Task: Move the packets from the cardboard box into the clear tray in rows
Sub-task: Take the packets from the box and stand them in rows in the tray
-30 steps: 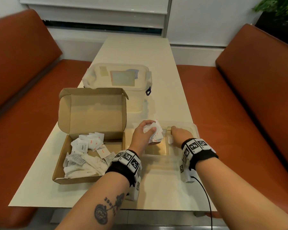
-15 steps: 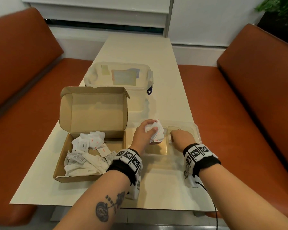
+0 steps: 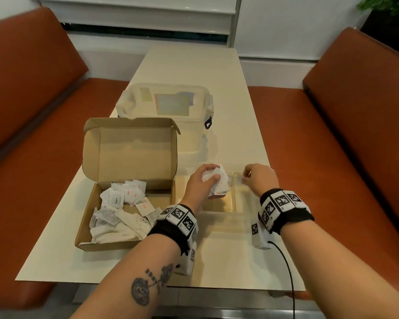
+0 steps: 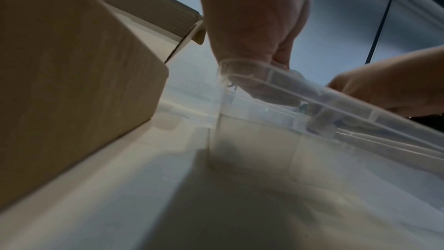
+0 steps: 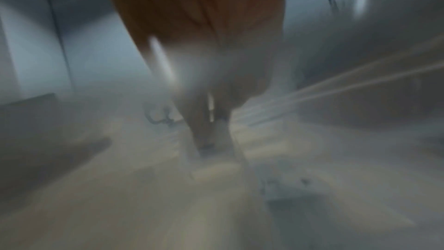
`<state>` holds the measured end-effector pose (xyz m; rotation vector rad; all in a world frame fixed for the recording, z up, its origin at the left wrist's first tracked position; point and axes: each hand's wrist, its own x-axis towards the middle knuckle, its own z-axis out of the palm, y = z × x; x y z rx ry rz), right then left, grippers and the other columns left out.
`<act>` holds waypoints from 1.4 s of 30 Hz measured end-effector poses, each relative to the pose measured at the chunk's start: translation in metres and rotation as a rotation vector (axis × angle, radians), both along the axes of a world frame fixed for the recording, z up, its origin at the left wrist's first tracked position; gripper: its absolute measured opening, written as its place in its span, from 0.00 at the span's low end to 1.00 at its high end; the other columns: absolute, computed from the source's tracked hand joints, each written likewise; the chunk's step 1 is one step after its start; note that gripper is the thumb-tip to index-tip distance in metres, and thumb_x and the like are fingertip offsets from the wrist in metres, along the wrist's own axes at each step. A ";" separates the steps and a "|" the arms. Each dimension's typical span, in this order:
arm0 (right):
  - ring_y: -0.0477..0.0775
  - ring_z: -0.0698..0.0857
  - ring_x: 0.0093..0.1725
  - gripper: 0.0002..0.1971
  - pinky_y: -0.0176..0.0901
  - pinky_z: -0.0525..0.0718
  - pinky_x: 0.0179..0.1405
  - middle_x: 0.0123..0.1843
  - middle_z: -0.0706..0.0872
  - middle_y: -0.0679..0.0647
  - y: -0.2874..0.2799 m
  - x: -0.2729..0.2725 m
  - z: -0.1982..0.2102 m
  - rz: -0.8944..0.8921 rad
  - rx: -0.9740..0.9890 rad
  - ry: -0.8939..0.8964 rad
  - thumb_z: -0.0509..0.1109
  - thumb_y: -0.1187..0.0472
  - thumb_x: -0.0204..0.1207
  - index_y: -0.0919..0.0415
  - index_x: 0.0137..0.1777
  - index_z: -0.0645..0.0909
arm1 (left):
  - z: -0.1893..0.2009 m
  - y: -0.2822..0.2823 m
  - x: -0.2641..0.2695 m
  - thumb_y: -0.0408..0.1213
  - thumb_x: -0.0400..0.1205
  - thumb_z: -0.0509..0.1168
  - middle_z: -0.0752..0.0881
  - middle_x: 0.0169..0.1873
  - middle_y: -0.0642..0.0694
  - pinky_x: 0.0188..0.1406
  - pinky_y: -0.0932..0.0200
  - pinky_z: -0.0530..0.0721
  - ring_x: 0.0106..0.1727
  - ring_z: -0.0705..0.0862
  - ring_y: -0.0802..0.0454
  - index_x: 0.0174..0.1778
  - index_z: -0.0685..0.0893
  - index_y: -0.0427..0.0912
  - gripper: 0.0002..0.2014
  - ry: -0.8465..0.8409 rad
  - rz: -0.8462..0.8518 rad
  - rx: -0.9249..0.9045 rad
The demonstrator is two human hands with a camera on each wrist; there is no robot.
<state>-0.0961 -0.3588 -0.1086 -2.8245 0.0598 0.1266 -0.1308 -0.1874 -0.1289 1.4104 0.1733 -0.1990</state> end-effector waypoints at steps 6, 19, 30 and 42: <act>0.58 0.83 0.44 0.11 0.43 0.72 0.42 0.44 0.85 0.55 0.008 -0.004 -0.018 0.136 -0.237 -0.033 0.58 0.65 0.81 0.57 0.47 0.82 | 0.000 -0.001 0.000 0.31 0.82 0.66 0.76 0.65 0.38 0.42 0.41 0.90 0.62 0.81 0.36 0.50 0.83 0.52 0.10 -0.004 -0.013 0.000; 0.61 0.82 0.50 0.11 0.47 0.77 0.46 0.56 0.80 0.60 0.000 -0.007 -0.034 0.089 -0.109 -0.079 0.59 0.69 0.79 0.64 0.58 0.79 | 0.003 -0.002 -0.001 0.30 0.83 0.65 0.78 0.62 0.40 0.33 0.54 0.90 0.55 0.84 0.40 0.52 0.83 0.50 0.09 0.000 -0.015 -0.028; 0.60 0.80 0.54 0.12 0.49 0.81 0.48 0.60 0.77 0.58 -0.001 -0.011 -0.032 0.066 -0.077 -0.083 0.61 0.61 0.79 0.64 0.59 0.78 | 0.001 -0.002 0.000 0.30 0.82 0.66 0.78 0.59 0.41 0.33 0.53 0.90 0.52 0.84 0.44 0.53 0.82 0.48 0.08 0.011 -0.022 -0.055; 0.59 0.77 0.57 0.13 0.44 0.80 0.53 0.62 0.76 0.58 -0.001 -0.010 -0.025 0.137 -0.151 -0.024 0.60 0.67 0.80 0.63 0.58 0.84 | 0.000 -0.001 0.000 0.31 0.83 0.65 0.80 0.57 0.44 0.33 0.53 0.90 0.51 0.85 0.47 0.52 0.83 0.50 0.09 -0.001 -0.030 -0.045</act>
